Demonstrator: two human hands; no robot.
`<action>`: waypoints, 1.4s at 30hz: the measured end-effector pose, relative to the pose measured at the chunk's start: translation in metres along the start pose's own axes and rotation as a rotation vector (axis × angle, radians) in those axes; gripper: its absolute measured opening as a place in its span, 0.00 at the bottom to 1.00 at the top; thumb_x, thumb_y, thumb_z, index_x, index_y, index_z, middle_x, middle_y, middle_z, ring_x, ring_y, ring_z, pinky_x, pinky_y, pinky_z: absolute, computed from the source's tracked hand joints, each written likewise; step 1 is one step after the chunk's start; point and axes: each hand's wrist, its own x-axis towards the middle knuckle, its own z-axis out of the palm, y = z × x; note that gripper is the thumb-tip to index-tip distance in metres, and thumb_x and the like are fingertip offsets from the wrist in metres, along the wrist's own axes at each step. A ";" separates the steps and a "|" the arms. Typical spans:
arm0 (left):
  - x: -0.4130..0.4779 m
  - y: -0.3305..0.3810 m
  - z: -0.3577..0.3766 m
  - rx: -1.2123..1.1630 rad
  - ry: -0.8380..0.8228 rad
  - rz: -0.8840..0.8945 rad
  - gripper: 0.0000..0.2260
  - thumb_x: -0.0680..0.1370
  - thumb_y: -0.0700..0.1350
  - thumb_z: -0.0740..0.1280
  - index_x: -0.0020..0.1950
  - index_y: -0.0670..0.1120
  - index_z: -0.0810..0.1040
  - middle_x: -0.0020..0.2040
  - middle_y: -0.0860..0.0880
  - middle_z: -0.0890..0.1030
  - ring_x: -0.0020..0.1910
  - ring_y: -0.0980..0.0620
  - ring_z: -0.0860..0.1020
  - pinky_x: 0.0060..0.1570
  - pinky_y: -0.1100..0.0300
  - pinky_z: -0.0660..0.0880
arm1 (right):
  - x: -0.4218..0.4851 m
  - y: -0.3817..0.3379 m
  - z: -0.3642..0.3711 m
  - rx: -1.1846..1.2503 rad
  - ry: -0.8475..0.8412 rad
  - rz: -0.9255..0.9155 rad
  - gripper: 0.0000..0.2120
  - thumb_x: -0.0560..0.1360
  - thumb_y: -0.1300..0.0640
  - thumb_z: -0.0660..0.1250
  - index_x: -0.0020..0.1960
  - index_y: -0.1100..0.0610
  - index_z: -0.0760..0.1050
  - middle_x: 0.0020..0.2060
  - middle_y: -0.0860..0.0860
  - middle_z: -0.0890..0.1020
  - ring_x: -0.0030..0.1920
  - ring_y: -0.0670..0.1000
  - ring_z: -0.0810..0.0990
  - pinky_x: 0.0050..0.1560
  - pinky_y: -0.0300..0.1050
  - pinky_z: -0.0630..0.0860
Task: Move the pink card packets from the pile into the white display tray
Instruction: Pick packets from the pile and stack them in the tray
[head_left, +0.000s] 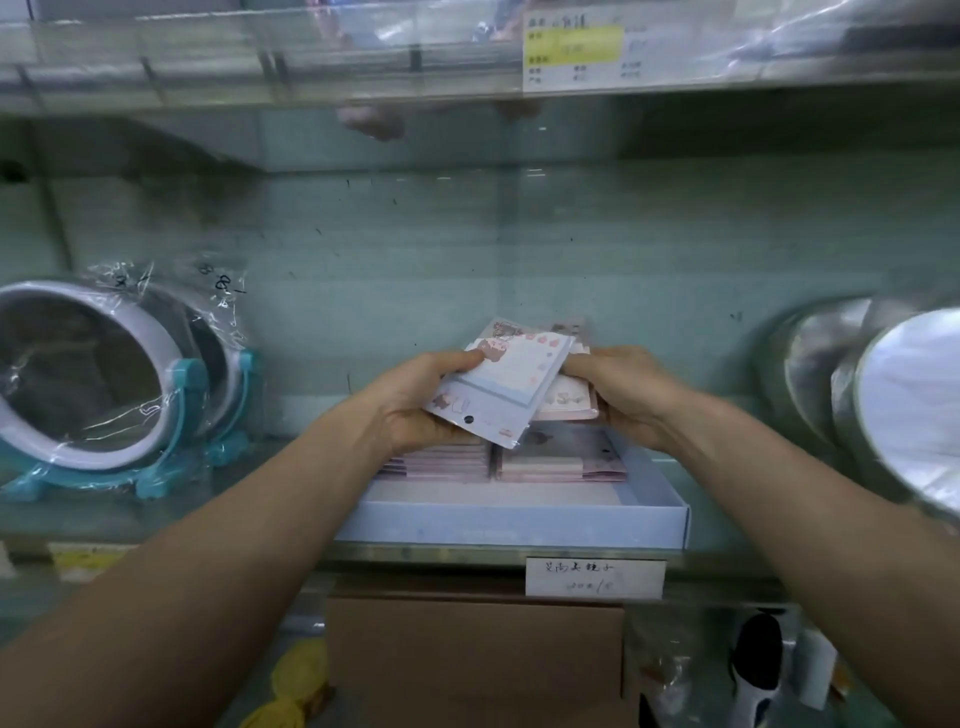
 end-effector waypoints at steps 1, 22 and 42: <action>0.000 0.000 -0.001 0.001 0.008 0.000 0.06 0.79 0.41 0.62 0.47 0.42 0.77 0.36 0.45 0.84 0.31 0.49 0.83 0.31 0.53 0.81 | -0.001 0.000 -0.001 0.010 -0.024 0.004 0.08 0.77 0.59 0.66 0.41 0.61 0.78 0.33 0.54 0.82 0.30 0.50 0.81 0.27 0.42 0.80; 0.007 0.003 -0.014 -0.128 0.224 0.057 0.07 0.80 0.41 0.61 0.44 0.44 0.76 0.40 0.43 0.80 0.40 0.44 0.78 0.49 0.44 0.74 | -0.006 0.005 -0.021 -1.587 0.030 -0.822 0.13 0.76 0.58 0.59 0.55 0.49 0.79 0.51 0.51 0.79 0.53 0.57 0.76 0.42 0.45 0.69; 0.002 0.000 -0.014 -0.053 0.153 0.045 0.07 0.80 0.40 0.61 0.46 0.44 0.77 0.45 0.43 0.80 0.42 0.44 0.79 0.42 0.46 0.78 | 0.000 0.011 0.003 -1.466 -0.370 -0.165 0.17 0.79 0.46 0.57 0.60 0.54 0.76 0.58 0.50 0.77 0.58 0.53 0.75 0.60 0.46 0.71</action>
